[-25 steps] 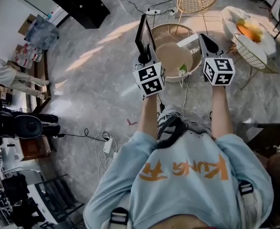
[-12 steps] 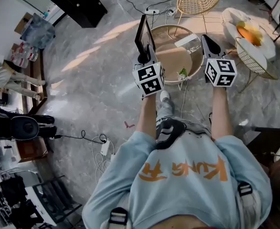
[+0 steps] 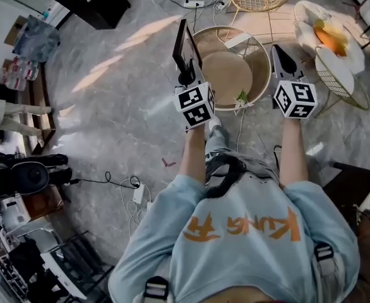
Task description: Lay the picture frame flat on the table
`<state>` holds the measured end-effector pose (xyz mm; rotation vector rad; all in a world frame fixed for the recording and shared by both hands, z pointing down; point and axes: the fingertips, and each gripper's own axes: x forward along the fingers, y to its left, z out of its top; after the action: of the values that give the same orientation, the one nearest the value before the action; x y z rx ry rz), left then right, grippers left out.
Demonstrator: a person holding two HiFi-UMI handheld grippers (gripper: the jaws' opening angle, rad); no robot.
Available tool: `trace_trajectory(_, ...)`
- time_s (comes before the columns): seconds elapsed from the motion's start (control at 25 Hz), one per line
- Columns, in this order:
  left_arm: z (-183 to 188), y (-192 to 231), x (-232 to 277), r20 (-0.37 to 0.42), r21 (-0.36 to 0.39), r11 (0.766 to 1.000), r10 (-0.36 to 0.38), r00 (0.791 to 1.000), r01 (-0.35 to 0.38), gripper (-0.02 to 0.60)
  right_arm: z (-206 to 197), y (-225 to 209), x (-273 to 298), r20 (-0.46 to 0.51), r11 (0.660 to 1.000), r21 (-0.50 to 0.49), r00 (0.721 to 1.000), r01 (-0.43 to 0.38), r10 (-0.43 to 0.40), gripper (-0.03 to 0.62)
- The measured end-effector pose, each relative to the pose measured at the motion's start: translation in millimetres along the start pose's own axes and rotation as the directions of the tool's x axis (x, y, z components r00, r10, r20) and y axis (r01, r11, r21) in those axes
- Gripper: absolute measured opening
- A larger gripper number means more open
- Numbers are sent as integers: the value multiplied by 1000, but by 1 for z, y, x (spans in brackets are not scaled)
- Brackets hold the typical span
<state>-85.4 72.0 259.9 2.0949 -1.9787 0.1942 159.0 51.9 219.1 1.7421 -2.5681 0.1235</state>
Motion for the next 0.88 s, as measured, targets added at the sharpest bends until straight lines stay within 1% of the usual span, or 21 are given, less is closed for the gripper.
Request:
trace_trajectory(0.16,-9,18,45,-40,-20,1000,-22,999,21,26,-13,-1,44,-40,1000,-10,999,18,-18,-3)
trace_trajectory(0.28,-12,37,77,-53,-59,998,-32,998,29,26,-19,10,81,-73,999,-38,997,5,-7,-3)
trace_trajectory(0.44,-13,55,120,-73,-106,994,-31,997,23,26,-17,10,131,-106,998,-58,994,-8,2,-3)
trace_trajectory(0.56,-14,68,152,-95,-125,992,-36,995,24,26,-21,13,162,-128,998,-66,992,-16,8,-3)
trace_trajectory(0.72,-23,76,189,-130,-136,989,-71,989,53,26,-39,10,191,-182,997,-71,983,5,-18,-3)
trace_trajectory(0.88,-39,72,218,-174,-156,984,-110,979,83,26,-57,1,207,-233,997,-72,971,31,-47,-3)
